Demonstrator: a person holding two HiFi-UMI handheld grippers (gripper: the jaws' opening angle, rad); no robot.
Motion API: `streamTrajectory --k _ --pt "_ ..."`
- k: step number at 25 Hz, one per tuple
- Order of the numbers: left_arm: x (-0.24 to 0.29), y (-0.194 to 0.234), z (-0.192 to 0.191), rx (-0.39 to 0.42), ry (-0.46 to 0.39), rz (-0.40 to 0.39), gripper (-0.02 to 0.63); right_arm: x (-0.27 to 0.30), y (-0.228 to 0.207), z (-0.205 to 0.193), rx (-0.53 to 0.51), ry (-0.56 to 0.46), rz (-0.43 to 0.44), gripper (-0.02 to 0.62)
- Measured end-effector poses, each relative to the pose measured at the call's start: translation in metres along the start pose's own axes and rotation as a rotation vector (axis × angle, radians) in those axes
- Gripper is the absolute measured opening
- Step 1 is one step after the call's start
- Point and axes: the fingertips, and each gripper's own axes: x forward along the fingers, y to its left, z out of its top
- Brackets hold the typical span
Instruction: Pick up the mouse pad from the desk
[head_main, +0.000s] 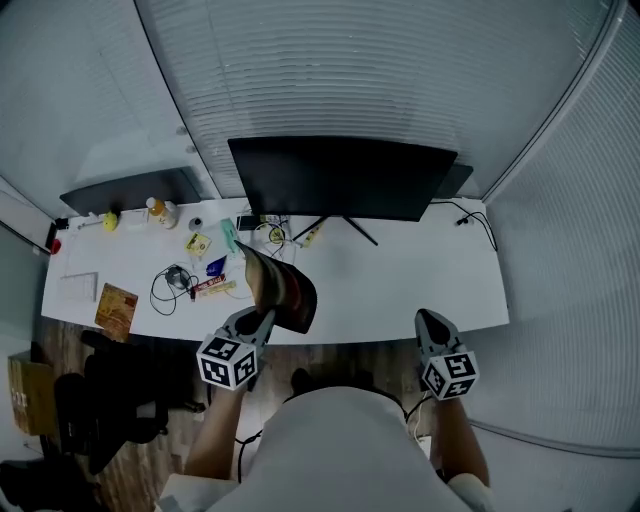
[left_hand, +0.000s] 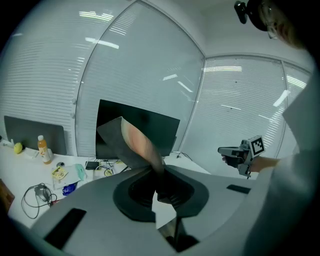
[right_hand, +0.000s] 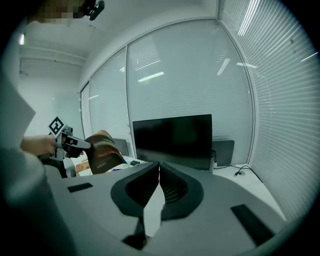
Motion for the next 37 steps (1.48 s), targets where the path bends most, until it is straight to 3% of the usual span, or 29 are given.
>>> streamTrajectory --k 15,37 --pt "-0.004 -0.036 0.013 -0.035 -0.057 0.065 0.037 -0.011 -0.028 0.032 -0.1 -0.098 0.073 0.026" --pt "0.011 -0.041 0.009 -0.044 -0.03 0.066 0.038 -0.005 -0.04 0.03 -0.071 -0.098 0.094 0.026"
